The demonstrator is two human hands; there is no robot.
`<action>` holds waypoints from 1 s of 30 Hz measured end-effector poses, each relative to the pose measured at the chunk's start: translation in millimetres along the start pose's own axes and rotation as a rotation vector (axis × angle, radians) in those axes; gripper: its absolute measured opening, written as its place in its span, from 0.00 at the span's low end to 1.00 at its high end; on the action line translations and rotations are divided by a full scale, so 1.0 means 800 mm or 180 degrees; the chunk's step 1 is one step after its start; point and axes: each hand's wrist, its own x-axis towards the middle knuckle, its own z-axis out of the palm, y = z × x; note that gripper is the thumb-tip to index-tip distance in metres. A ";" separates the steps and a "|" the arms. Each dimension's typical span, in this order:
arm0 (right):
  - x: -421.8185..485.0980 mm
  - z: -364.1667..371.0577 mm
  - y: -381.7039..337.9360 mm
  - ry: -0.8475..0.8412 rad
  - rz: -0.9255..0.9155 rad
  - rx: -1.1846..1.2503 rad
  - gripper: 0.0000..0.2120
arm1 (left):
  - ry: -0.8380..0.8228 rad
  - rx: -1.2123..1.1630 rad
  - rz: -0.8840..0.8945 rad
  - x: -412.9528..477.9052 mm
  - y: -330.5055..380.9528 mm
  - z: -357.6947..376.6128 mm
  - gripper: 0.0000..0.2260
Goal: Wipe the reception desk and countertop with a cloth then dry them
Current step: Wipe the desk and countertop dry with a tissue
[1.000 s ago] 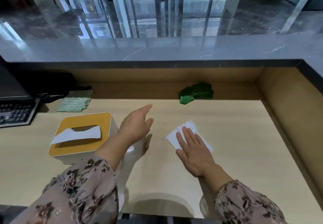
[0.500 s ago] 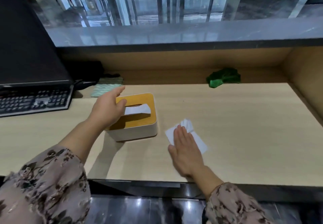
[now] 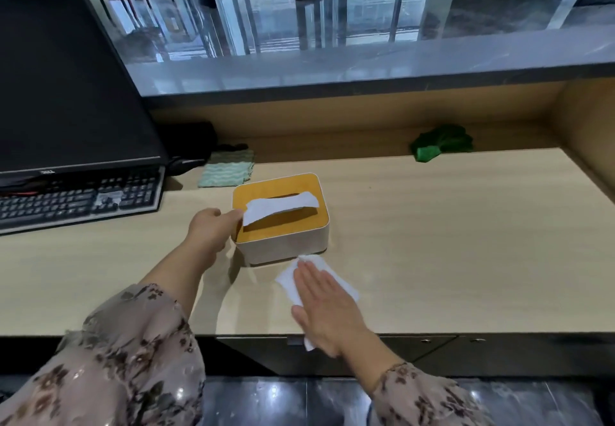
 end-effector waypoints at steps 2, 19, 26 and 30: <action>-0.007 0.002 0.039 0.0164 0.0267 -0.0114 0.46 | -0.0031 -0.0053 -0.0053 0.000 0.005 0.007 0.26; 0.045 0.029 -0.042 0.0153 0.0583 0.0190 0.30 | 0.0286 0.1077 0.0443 0.039 0.025 0.000 0.19; 0.094 -0.002 -0.049 -0.0190 -0.0291 -0.0139 0.34 | 0.0340 0.0958 0.0488 0.065 0.014 -0.076 0.18; 0.112 -0.021 0.033 0.0220 -0.0213 -0.0302 0.45 | 0.0223 0.0980 0.0529 0.066 0.001 -0.094 0.16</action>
